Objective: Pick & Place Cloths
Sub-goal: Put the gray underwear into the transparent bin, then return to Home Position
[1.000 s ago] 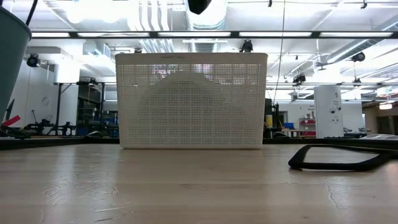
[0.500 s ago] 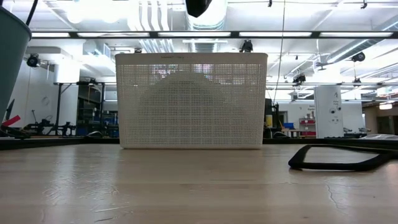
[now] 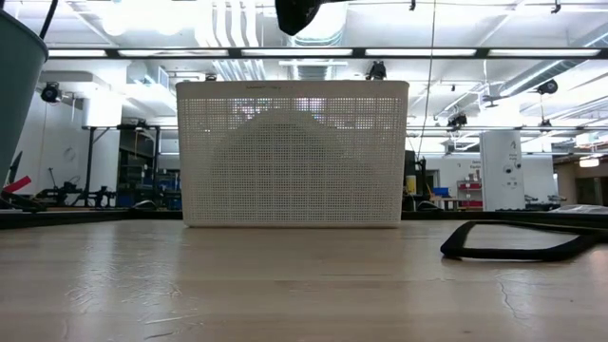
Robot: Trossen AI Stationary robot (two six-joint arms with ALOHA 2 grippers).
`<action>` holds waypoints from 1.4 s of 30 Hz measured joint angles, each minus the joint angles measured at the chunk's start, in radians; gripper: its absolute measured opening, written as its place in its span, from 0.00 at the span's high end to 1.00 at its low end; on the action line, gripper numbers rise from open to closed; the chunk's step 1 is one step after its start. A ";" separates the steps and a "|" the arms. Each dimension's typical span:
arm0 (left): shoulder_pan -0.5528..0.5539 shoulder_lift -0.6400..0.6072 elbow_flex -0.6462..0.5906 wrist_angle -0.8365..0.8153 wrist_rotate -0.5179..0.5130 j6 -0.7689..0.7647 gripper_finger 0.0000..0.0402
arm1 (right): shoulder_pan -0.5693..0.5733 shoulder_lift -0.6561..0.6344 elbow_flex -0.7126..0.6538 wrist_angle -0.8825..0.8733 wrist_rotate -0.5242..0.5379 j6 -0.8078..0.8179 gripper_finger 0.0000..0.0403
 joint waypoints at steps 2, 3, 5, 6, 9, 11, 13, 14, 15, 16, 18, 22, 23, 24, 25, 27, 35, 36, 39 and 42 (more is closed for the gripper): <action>0.001 0.000 0.000 -0.002 0.000 -0.007 0.48 | 0.000 -0.004 -0.001 0.001 -0.005 0.002 0.54; 0.001 0.000 0.000 -0.002 0.000 -0.008 0.48 | 0.000 -0.007 -0.001 0.011 -0.004 -0.004 0.53; 0.001 0.000 0.000 -0.001 0.000 -0.012 0.48 | 0.000 -0.009 0.002 0.035 -0.004 -0.009 0.53; 0.001 0.000 0.000 -0.001 -0.001 -0.012 0.48 | 0.000 -0.008 0.008 0.038 -0.004 -0.016 0.53; 0.001 0.000 0.000 0.000 -0.003 -0.013 0.48 | -0.001 -0.004 0.036 0.029 -0.003 -0.054 0.55; 0.003 0.000 0.000 0.000 -0.003 -0.013 0.48 | -0.002 -0.004 0.056 0.030 -0.001 -0.091 0.57; 0.004 0.000 0.000 -0.001 -0.003 -0.013 0.48 | -0.002 -0.003 0.080 0.032 -0.002 -0.119 0.59; 0.005 0.000 0.000 -0.001 -0.003 -0.013 0.48 | -0.002 -0.005 0.092 0.032 -0.001 -0.136 0.60; 0.005 0.000 0.000 0.000 -0.003 -0.013 0.48 | -0.002 -0.005 0.105 0.032 -0.001 -0.158 0.60; 0.005 0.000 0.000 0.000 -0.003 -0.013 0.48 | -0.003 -0.006 0.121 0.033 -0.001 -0.187 0.61; 0.005 0.000 0.000 0.000 -0.003 -0.013 0.48 | -0.009 -0.006 0.157 0.034 0.018 -0.276 0.62; 0.007 0.000 0.000 -0.009 -0.060 -0.018 0.49 | -0.038 -0.003 0.228 0.039 0.213 -0.523 0.66; 0.008 0.000 0.000 -0.022 -0.090 -0.029 0.50 | -0.049 -0.003 0.237 0.038 0.264 -0.576 0.68; 0.008 0.000 0.000 -0.035 -0.119 -0.032 0.51 | -0.065 -0.003 0.244 0.037 0.301 -0.624 0.69; 0.009 0.000 0.000 -0.047 -0.139 -0.028 0.53 | -0.083 -0.003 0.248 0.039 0.328 -0.667 0.71; 0.010 0.000 0.000 -0.060 -0.145 -0.010 0.61 | -0.128 -0.002 0.246 0.059 0.340 -0.743 0.77; 0.010 -0.046 -0.034 -0.030 0.009 0.100 0.97 | -0.330 0.060 0.188 0.348 0.261 -1.012 0.97; 0.010 -0.060 -0.047 -0.008 0.028 0.128 0.97 | -0.355 0.072 0.182 0.394 0.238 -1.036 0.98; 0.013 -0.104 -0.111 0.067 0.069 0.173 0.98 | -0.417 0.099 0.171 0.466 0.233 -1.099 0.98; 0.018 -0.161 -0.208 0.126 0.068 0.180 0.99 | -0.459 0.106 0.171 0.486 0.234 -1.140 0.98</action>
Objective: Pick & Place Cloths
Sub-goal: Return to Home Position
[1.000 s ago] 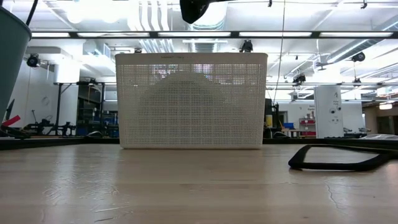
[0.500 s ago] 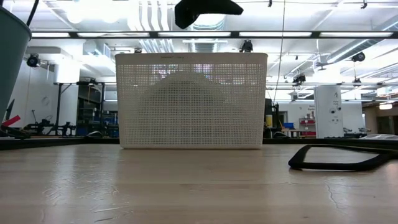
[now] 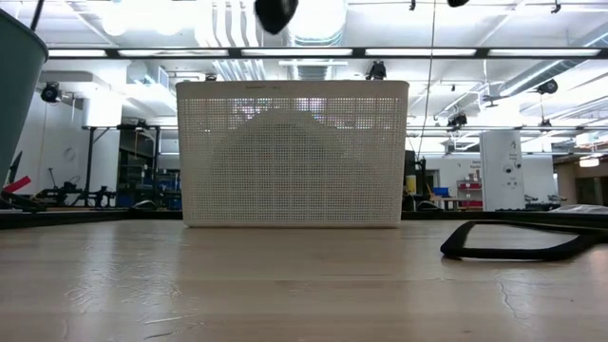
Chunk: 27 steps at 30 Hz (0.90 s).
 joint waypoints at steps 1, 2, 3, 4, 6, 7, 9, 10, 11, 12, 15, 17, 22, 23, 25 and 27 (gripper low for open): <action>0.000 -0.028 -0.037 0.028 0.000 0.000 0.98 | -0.004 -0.006 0.000 0.004 0.000 -0.004 0.98; 0.000 -0.059 -0.073 0.059 0.000 0.000 0.98 | -0.007 -0.015 0.000 0.000 0.000 -0.016 0.98; 0.000 -0.091 -0.111 0.090 0.001 0.000 0.97 | -0.007 -0.025 0.000 0.001 -0.001 -0.027 0.98; 0.000 -0.127 -0.152 0.116 0.002 0.001 0.97 | -0.007 -0.040 0.000 0.003 -0.001 -0.037 0.98; 0.000 -0.187 -0.244 0.166 0.004 -0.003 0.97 | -0.007 -0.071 0.000 0.003 0.000 -0.065 0.98; 0.000 -0.218 -0.292 0.195 0.004 -0.003 0.97 | -0.007 -0.085 -0.001 0.005 0.002 -0.073 0.98; 0.002 -0.278 -0.384 0.267 -0.007 0.015 0.98 | -0.008 -0.109 -0.004 0.009 0.016 -0.092 0.98; 0.005 -0.309 -0.426 0.314 -0.016 0.023 0.98 | -0.007 -0.120 -0.010 0.011 0.031 -0.096 0.98; 0.006 -0.339 -0.469 0.353 -0.020 0.023 0.98 | -0.007 -0.131 -0.018 0.021 0.042 -0.104 0.98; 0.008 -0.367 -0.511 0.385 -0.020 0.017 0.98 | -0.007 -0.144 -0.029 0.039 0.047 -0.109 0.98; 0.013 -0.457 -0.614 0.433 -0.021 -0.005 0.98 | -0.008 -0.188 -0.072 0.091 0.053 -0.131 0.98; 0.013 -0.530 -0.666 0.453 -0.022 -0.004 0.97 | -0.008 -0.224 -0.105 0.099 0.054 -0.142 0.98; 0.013 -0.687 -0.784 0.448 -0.035 -0.012 0.98 | -0.013 -0.326 -0.214 0.156 0.063 -0.156 0.98; 0.013 -0.715 -0.803 0.445 -0.035 -0.012 0.98 | -0.014 -0.350 -0.232 0.171 0.066 -0.155 0.98; 0.013 -0.767 -0.831 0.457 -0.041 -0.013 0.98 | -0.020 -0.401 -0.268 0.178 0.079 -0.142 0.98; 0.013 -0.818 -0.865 0.449 -0.046 -0.013 0.98 | -0.028 -0.451 -0.301 0.189 0.083 -0.153 0.98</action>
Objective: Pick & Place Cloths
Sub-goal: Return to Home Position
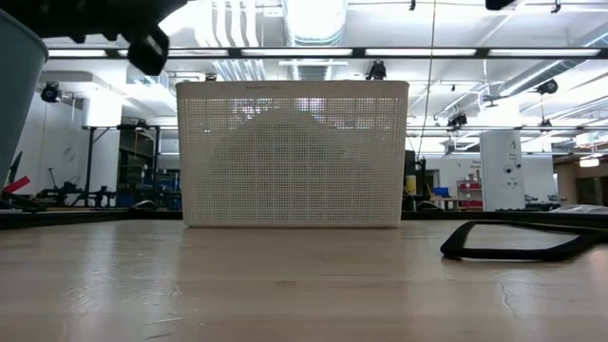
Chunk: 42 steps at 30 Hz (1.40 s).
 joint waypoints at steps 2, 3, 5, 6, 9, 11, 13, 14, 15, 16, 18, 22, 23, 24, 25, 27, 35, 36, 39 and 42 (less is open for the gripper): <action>0.000 -0.044 -0.025 0.004 -0.002 -0.003 0.97 | -0.008 -0.046 -0.036 -0.006 0.001 -0.030 0.98; 0.000 -0.067 -0.038 0.005 -0.003 -0.007 0.97 | -0.012 -0.062 -0.051 -0.004 0.001 -0.032 0.98; 0.000 -0.104 -0.058 0.019 -0.004 -0.016 0.97 | -0.021 -0.102 -0.080 -0.005 0.000 -0.029 0.98; 0.000 -0.123 -0.070 0.018 -0.004 -0.018 0.97 | -0.025 -0.120 -0.092 -0.007 0.000 -0.027 0.98; 0.000 -0.168 -0.105 0.017 -0.004 -0.020 0.98 | -0.035 -0.178 -0.130 0.002 0.001 -0.020 0.98; 0.000 -0.202 -0.133 0.016 -0.004 -0.021 0.97 | -0.038 -0.214 -0.154 0.011 0.000 -0.019 0.98; 0.000 -0.230 -0.163 0.020 -0.004 -0.026 0.97 | -0.038 -0.250 -0.178 0.012 0.000 -0.018 0.98; 0.000 -0.244 -0.178 0.024 -0.004 -0.027 0.97 | -0.039 -0.270 -0.189 0.012 0.000 -0.018 0.98; 0.000 -0.258 -0.194 0.032 -0.004 -0.029 0.97 | -0.039 -0.291 -0.200 0.013 0.000 -0.016 0.98; 0.000 -0.272 -0.209 0.046 -0.004 -0.033 0.97 | -0.039 -0.313 -0.211 0.014 0.000 -0.011 0.98; 0.000 -0.301 -0.238 0.073 -0.003 -0.034 0.97 | -0.039 -0.353 -0.233 0.015 0.000 -0.001 0.98; 0.000 -0.349 -0.302 0.130 -0.004 -0.007 0.97 | -0.038 -0.427 -0.287 0.014 -0.002 0.002 0.98; 0.000 -0.359 -0.304 0.135 -0.004 0.002 0.97 | -0.038 -0.445 -0.300 0.013 -0.002 0.001 0.98; 0.000 -0.367 -0.303 0.119 -0.006 0.010 0.97 | -0.038 -0.462 -0.313 0.013 -0.001 -0.003 0.98; 0.000 -0.375 -0.303 0.104 -0.008 0.014 0.97 | -0.038 -0.479 -0.324 0.014 -0.002 -0.003 0.98; 0.000 -0.386 -0.303 0.115 -0.008 0.017 0.96 | -0.038 -0.516 -0.343 0.023 -0.001 -0.001 0.98; 0.000 -0.400 -0.304 0.008 -0.007 0.090 0.97 | -0.039 -0.512 -0.395 0.078 0.065 0.051 0.98; 0.000 -0.399 -0.304 -0.011 -0.007 0.090 0.97 | -0.040 -0.513 -0.399 0.088 0.075 0.055 0.98; 0.000 -0.397 -0.304 -0.064 -0.007 0.081 0.96 | -0.040 -0.518 -0.409 0.118 0.078 0.022 0.98; 0.000 -0.395 -0.305 -0.118 -0.007 0.076 0.97 | -0.040 -0.527 -0.410 0.119 0.078 -0.031 0.98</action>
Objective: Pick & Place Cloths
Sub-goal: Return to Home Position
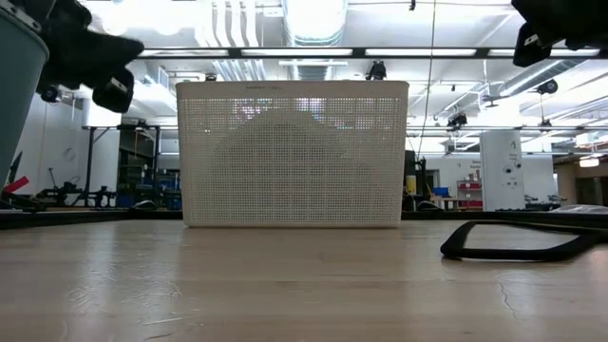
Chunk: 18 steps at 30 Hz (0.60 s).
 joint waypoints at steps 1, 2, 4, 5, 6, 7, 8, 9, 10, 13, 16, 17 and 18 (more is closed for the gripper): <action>0.000 0.000 0.000 -0.013 0.000 0.000 0.97 | 0.000 0.000 0.000 0.002 0.000 -0.001 0.98; 0.000 0.000 0.000 -0.026 0.000 -0.001 0.97 | 0.000 0.002 0.000 0.002 0.000 0.000 0.98; 0.000 0.000 0.000 -0.052 0.000 -0.001 0.97 | 0.000 0.007 0.000 0.000 -0.001 -0.001 0.98; 0.000 0.000 0.000 -0.064 0.000 -0.002 0.97 | 0.000 0.009 0.000 -0.001 0.000 -0.001 0.98; 0.000 0.000 0.000 -0.072 0.000 -0.002 0.97 | 0.000 0.010 -0.001 -0.001 -0.001 -0.001 0.98; 0.000 0.000 0.000 -0.080 0.000 -0.002 0.97 | 0.000 0.010 -0.001 -0.002 -0.001 -0.001 0.98; 0.000 0.000 0.000 -0.084 0.000 -0.002 0.97 | 0.000 0.009 -0.001 -0.002 -0.001 -0.001 0.98; 0.000 0.000 0.000 -0.091 0.000 -0.002 0.97 | 0.000 0.009 -0.001 -0.002 -0.001 -0.001 0.98; 0.000 0.000 0.000 -0.097 0.000 -0.002 0.97 | 0.000 0.009 -0.002 -0.002 -0.001 -0.001 0.98; 0.000 0.000 -0.001 -0.100 0.000 -0.003 0.96 | 0.000 0.009 -0.002 -0.002 -0.001 -0.001 0.98; 0.000 0.000 -0.001 -0.100 0.000 -0.003 0.97 | 0.000 0.009 -0.002 -0.002 -0.002 -0.001 0.98; 0.000 0.000 -0.001 -0.100 0.000 -0.003 0.97 | 0.000 0.009 -0.002 -0.002 -0.002 -0.001 0.98; 0.000 0.000 -0.001 -0.100 0.000 -0.003 0.97 | 0.000 0.009 -0.002 -0.002 -0.002 -0.001 0.98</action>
